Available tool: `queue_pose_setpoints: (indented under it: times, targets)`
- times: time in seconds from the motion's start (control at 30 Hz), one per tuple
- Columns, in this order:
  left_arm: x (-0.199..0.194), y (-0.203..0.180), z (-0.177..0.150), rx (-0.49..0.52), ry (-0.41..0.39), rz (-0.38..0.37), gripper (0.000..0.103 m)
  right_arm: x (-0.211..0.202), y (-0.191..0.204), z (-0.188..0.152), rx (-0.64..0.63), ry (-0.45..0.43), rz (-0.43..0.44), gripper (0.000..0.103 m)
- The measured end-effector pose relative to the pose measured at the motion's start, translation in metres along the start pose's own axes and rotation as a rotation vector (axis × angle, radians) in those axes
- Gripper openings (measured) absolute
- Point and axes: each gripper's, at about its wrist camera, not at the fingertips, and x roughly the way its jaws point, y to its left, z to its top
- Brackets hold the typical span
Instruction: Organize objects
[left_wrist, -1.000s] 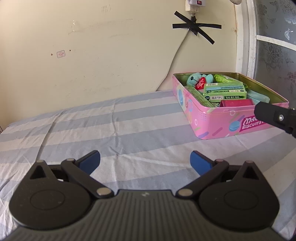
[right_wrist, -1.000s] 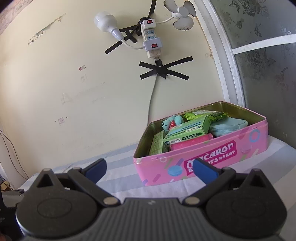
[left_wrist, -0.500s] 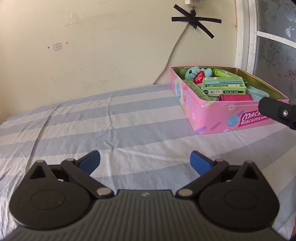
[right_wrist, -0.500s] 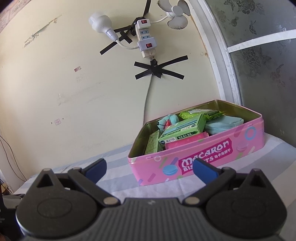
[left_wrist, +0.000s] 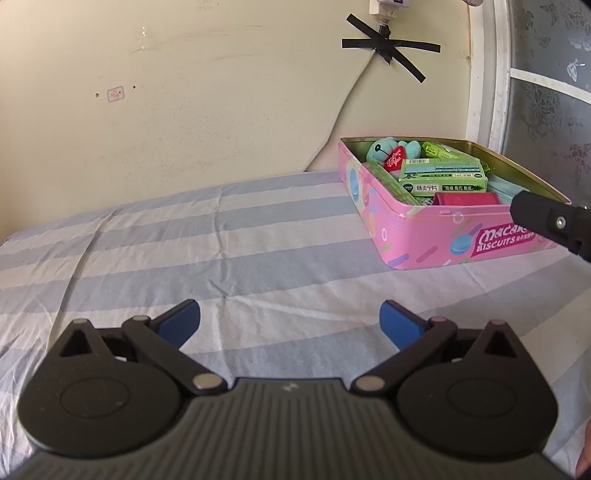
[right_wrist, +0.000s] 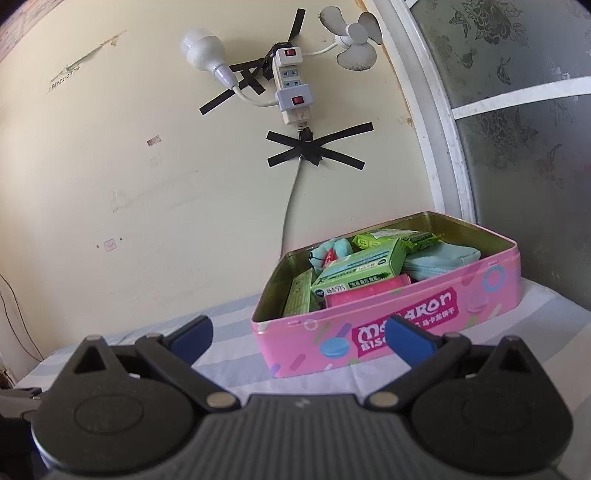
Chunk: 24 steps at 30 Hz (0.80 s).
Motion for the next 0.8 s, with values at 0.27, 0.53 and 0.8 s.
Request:
queue_pose_setpoints:
  times: [0.27, 0.53, 0.8]
  targets:
    - [-0.0019, 0.0011, 0.0001, -0.008, -0.005, -0.001, 0.103, -0.0025, 0.0059, -0.0001, -0.018, -0.009, -0.008, 0.103]
    - [-0.0041, 0.0025, 0.0002, -0.01, -0.01, -0.002, 0.103, -0.0025, 0.0059, 0.0001, -0.017, -0.01, -0.007, 0.103]
    - [-0.0064, 0.0058, 0.0015, -0.021, -0.031, -0.003, 0.103, -0.0035, 0.007, 0.0, -0.015, -0.017, -0.012, 0.103]
